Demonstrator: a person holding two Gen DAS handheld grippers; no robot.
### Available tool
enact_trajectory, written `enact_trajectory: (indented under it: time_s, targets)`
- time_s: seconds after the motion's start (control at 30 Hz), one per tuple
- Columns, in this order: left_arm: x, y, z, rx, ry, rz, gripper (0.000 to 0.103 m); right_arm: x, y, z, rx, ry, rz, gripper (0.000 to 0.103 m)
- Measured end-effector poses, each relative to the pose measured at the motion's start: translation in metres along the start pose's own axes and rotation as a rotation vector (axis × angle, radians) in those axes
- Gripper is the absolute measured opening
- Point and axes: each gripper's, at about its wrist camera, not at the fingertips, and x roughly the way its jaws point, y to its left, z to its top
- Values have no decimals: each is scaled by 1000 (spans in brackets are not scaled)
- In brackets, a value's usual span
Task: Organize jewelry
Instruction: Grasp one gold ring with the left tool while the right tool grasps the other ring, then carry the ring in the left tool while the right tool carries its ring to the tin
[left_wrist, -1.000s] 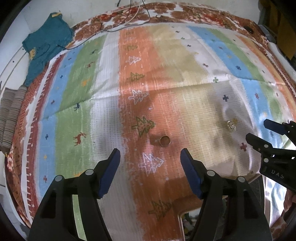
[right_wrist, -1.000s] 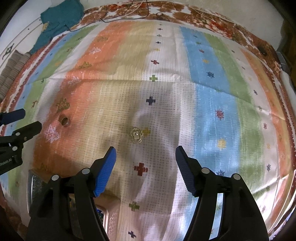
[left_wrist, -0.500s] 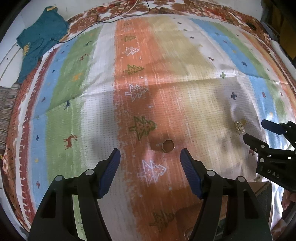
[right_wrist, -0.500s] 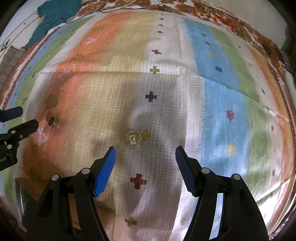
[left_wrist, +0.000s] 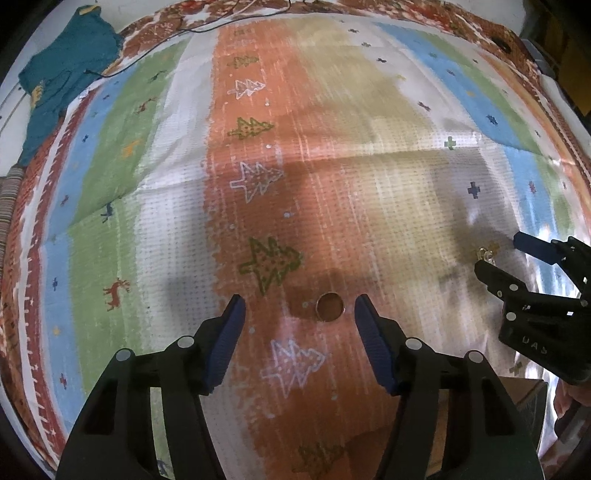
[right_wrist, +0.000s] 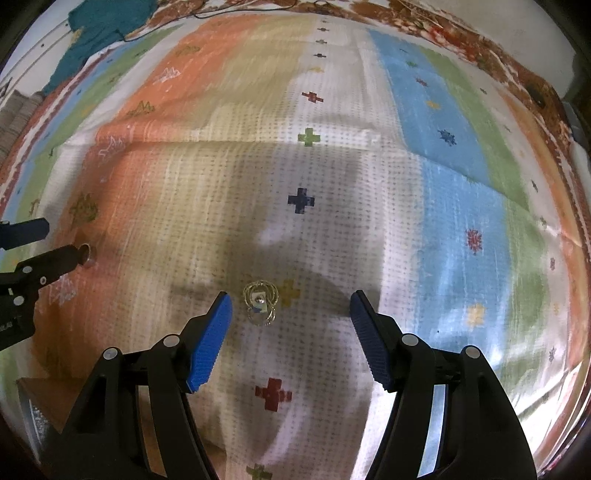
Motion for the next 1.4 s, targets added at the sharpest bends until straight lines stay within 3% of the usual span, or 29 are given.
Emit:
enact_trajectory:
  time_s: [0.23, 0.47, 0.57, 1.4]
  targets:
    - [16, -2, 2, 12, 36, -11, 49, 4, 3, 5, -14, 18, -15, 51]
    - [18, -11, 0, 50, 35, 44, 19, 4, 6, 3, -32, 28, -17, 29]
    - [18, -11, -1, 53, 33, 43, 18, 4, 5, 3, -27, 30, -1, 17]
    - [-31, -14, -11, 22, -64, -10, 18, -28, 8, -8, -36, -32, -16, 16]
